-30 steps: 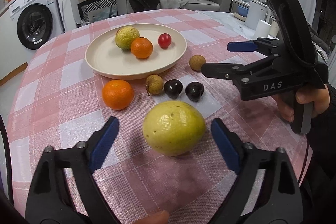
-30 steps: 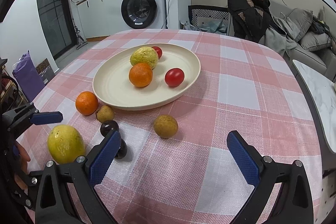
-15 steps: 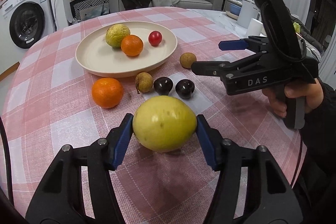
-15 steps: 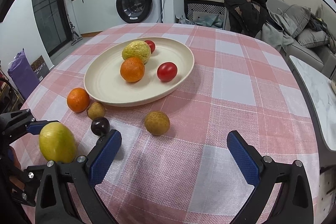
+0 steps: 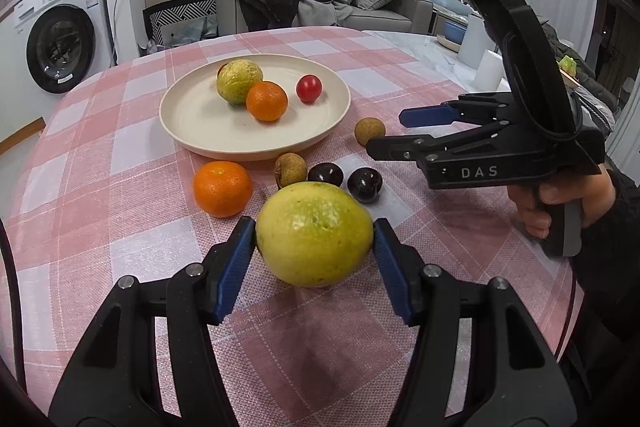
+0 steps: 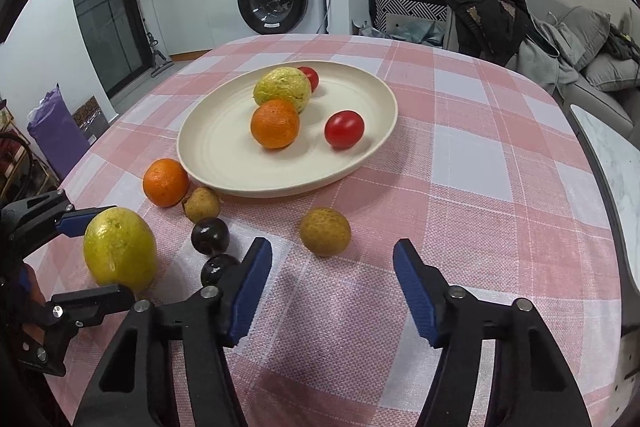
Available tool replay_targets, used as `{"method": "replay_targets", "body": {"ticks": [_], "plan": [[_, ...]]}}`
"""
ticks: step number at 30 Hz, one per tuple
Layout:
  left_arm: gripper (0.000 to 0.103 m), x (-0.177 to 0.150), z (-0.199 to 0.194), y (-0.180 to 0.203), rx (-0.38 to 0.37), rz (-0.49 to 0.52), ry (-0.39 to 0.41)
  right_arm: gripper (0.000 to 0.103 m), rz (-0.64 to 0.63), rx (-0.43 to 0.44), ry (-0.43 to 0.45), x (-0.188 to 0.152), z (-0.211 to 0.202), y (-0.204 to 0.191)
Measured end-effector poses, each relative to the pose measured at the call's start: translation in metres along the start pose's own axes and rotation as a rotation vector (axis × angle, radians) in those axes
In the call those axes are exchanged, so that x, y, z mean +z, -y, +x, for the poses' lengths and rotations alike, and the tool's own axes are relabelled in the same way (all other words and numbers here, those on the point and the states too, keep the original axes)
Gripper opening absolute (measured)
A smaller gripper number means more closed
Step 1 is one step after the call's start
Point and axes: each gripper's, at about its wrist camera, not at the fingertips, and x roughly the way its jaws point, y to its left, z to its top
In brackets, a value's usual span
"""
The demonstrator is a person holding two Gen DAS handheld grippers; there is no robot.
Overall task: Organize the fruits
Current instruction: 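Move the right tool toward a small brown round fruit, then close the left tool on the yellow pomelo while the right tool grasps the small brown fruit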
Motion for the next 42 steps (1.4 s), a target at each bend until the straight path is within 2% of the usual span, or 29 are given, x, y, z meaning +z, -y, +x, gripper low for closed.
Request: {"method": "replay_targets", "body": {"ticks": [7,18,24,32,42], "plan": [[0.057,0.001,-0.005,-0.003,0.004,-0.011,0.013,0.045,-0.035,0.004,-0.030,0.004,0.008,-0.009],[0.057,0.001,-0.006,-0.005,0.010,-0.021,0.018,0.040,-0.033,-0.014,-0.038,0.010,0.017,-0.011],[0.057,0.001,-0.006,-0.006,0.009,-0.022,0.017,0.030,-0.035,-0.021,-0.042,0.009,0.019,-0.011],[0.057,0.001,-0.006,-0.005,0.010,-0.022,0.020,0.029,-0.039,-0.024,-0.028,0.010,0.017,-0.010],[0.057,0.003,-0.011,-0.012,0.021,-0.035,0.047,0.029,-0.052,-0.002,0.032,0.011,0.004,-0.015]]}}
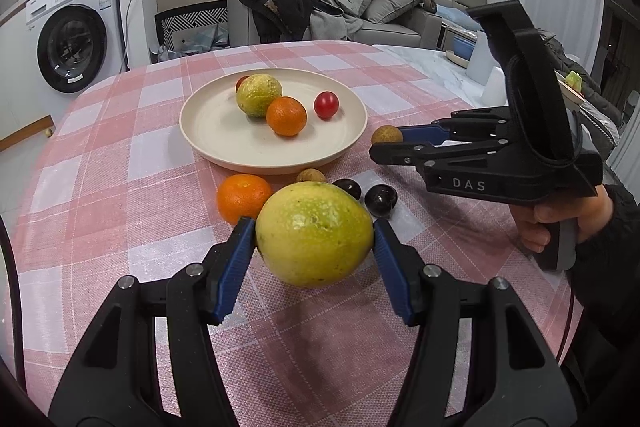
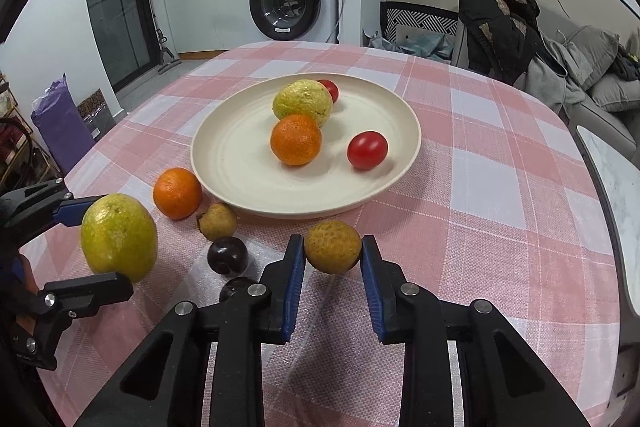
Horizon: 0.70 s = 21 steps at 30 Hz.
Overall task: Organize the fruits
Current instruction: 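Close the left tool on the yellow pomelo while the right tool grasps the small brown fruit, then lift and carry the pomelo and brown fruit over the cream plate with both tools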
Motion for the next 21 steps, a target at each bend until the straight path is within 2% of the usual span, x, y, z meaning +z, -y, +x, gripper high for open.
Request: {"method": "replay_targets", "body": {"ticks": [21], "plan": [[0.057,0.011,-0.012,-0.013,0.044,-0.037,0.059,0.029,0.010,0.011,0.107,0.008,-0.025,-0.003]]}}
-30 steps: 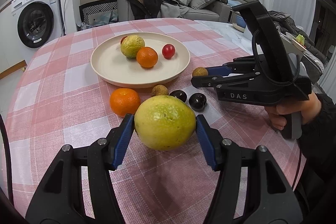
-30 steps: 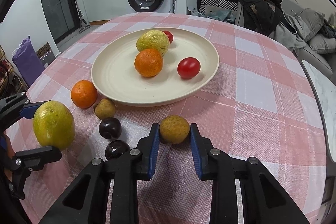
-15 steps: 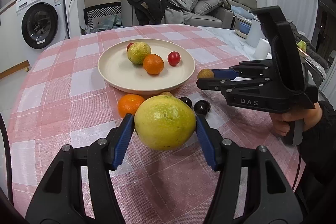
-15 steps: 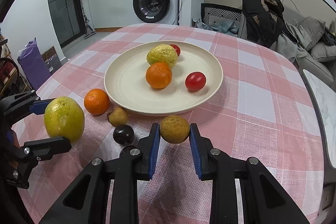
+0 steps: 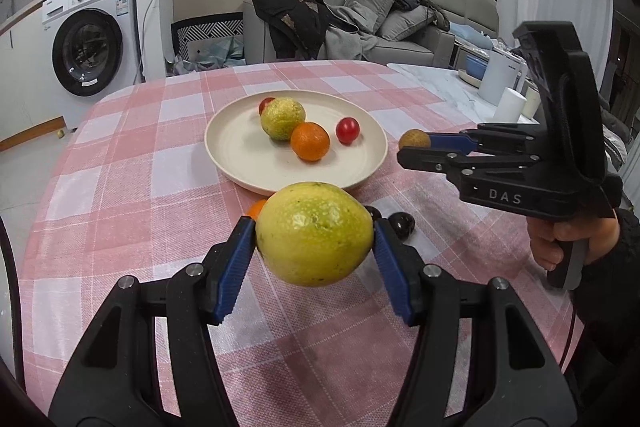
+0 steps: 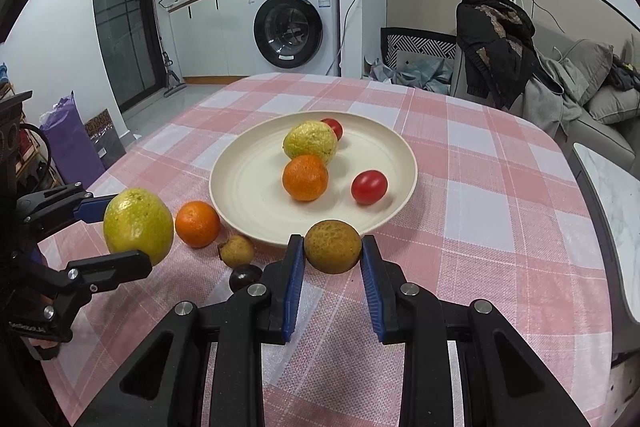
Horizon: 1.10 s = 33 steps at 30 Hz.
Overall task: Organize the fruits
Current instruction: 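Lift and carry the pomelo and brown fruit over the cream plate with both tools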
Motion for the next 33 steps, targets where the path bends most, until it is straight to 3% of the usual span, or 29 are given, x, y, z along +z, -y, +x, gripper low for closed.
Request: {"method": "replay_targets", "body": {"ticks": [17,26,33], "plan": [[0.057,0.054,-0.003,-0.012,0.070,-0.019,0.098,0.029,0.030,0.027,0.057,0.038,-0.004,-0.002],[0.057,0.065,0.036,-0.010,0.122,-0.010,0.075,0.029,0.103,0.084,0.035,0.034,0.013,0.011],[0.057,0.060,0.068,-0.017,0.132,-0.015,0.031,0.029,0.148,0.070,0.021,0.029,0.024,0.021]]}}
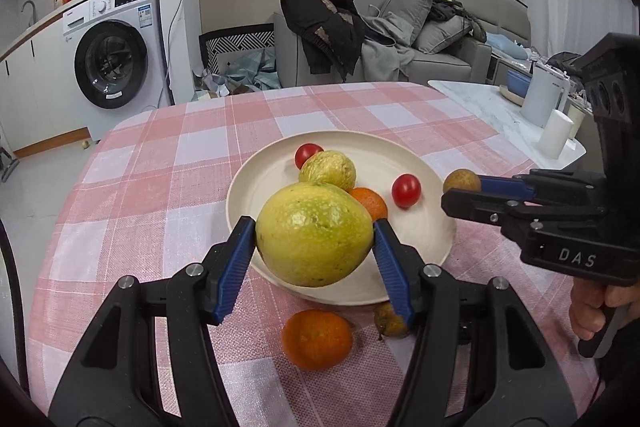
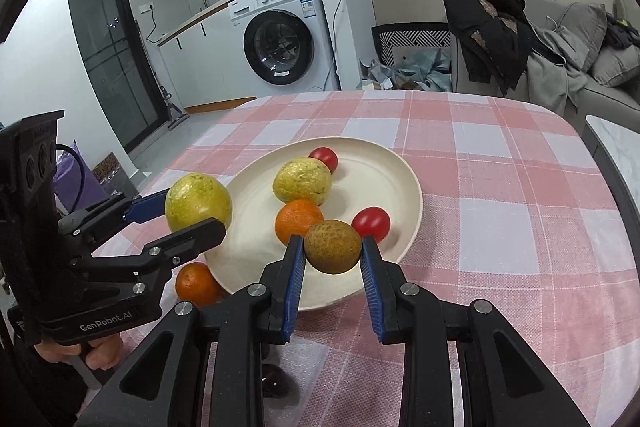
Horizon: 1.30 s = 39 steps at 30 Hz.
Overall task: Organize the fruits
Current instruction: 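Lift and carry the pomelo and brown fruit over the cream plate with both tools, then lower both fruits onto the plate and open both tools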
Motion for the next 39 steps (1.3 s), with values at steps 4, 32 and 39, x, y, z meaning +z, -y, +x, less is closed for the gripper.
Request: {"method": "replay_targets", "body": {"ticks": [4,32,39], "plan": [[0.057,-0.005,0.010,-0.004,-0.006,-0.011,-0.018,0.029,-0.001,0.000,-0.022,-0.004,0.008,0.000],[0.057,-0.009,0.019,-0.003,0.008,0.016,-0.038,0.033,-0.042,-0.050,-0.045,-0.013,0.021,-0.010],[0.058,-0.009,0.011,-0.003,-0.002,0.021,0.000,0.049,-0.040,-0.057,-0.011,-0.013,0.014,-0.008]]}}
